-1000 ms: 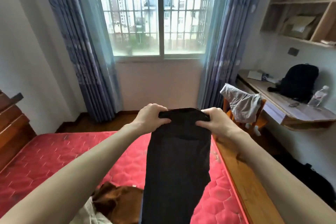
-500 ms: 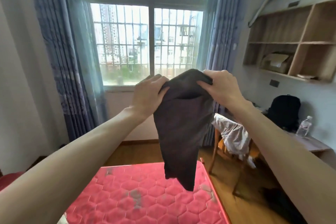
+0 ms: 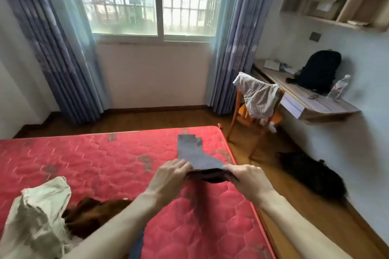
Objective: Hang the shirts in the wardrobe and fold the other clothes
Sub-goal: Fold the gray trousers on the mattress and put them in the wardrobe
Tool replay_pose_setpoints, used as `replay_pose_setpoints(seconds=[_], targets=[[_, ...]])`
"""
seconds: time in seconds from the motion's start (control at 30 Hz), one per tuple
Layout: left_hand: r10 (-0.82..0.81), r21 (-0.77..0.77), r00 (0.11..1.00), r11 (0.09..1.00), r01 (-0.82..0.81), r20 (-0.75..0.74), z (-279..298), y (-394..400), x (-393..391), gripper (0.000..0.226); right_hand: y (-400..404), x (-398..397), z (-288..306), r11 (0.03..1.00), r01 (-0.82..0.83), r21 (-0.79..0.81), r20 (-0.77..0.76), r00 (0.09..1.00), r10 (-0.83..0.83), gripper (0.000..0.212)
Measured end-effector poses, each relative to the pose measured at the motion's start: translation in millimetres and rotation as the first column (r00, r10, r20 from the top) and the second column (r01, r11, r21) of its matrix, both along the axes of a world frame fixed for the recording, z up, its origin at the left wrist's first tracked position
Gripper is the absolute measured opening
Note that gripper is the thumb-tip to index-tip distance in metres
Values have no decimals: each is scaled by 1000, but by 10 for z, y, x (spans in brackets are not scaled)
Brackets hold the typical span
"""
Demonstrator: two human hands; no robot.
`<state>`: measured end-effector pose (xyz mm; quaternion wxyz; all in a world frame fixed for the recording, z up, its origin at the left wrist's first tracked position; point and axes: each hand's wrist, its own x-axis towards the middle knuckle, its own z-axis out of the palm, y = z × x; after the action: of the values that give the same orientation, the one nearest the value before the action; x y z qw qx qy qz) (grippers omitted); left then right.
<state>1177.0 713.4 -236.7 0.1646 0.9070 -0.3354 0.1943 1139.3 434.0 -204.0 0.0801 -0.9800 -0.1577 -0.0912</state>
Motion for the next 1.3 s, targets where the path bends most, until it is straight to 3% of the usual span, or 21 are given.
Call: replay_pose_setpoints(seconds=[0.13,0.23,0.5,0.73,0.8,0.9,1.0,1.1,1.23,1.3], targets=[[-44,202,972,975,92,-231,-1257,-76,-597,30,-72,-596,-1269,1000,-5,12,-120,993,7,24],[-60,290,938,943,166,-342,-1981,-100,-1040,34,-74,-1049,-2069,999,-35,-27,-110,993,32,18],[-102,281,820,909,306,-563,-3368,-95,-2130,41,-31,-2292,-3557,996,-92,-7,-242,966,87,14],[-194,265,702,832,488,-685,-4134,-162,-3009,60,-21,-3190,-4409,995,-101,15,-408,908,99,46],[-188,281,670,802,527,-718,-4335,-186,-3194,63,22,-3354,-4613,997,-74,36,-456,886,83,63],[-157,324,649,765,557,-744,-4719,-191,-3441,68,103,-3569,-4892,997,-58,59,-489,869,80,72],[-142,326,652,776,540,-744,-4986,-131,-3663,59,153,-3815,-5099,995,-80,59,-521,848,99,60],[-187,276,724,838,470,-664,-5055,-71,-3834,42,226,-3972,-5184,997,-42,58,-458,887,64,46],[-22,186,842,972,144,-539,-5086,-172,-3846,40,468,-3833,-5189,990,84,118,-286,957,-47,45],[147,202,819,979,-39,-554,-5101,-261,-3777,52,587,-3676,-5187,984,135,116,-290,952,-97,50]])
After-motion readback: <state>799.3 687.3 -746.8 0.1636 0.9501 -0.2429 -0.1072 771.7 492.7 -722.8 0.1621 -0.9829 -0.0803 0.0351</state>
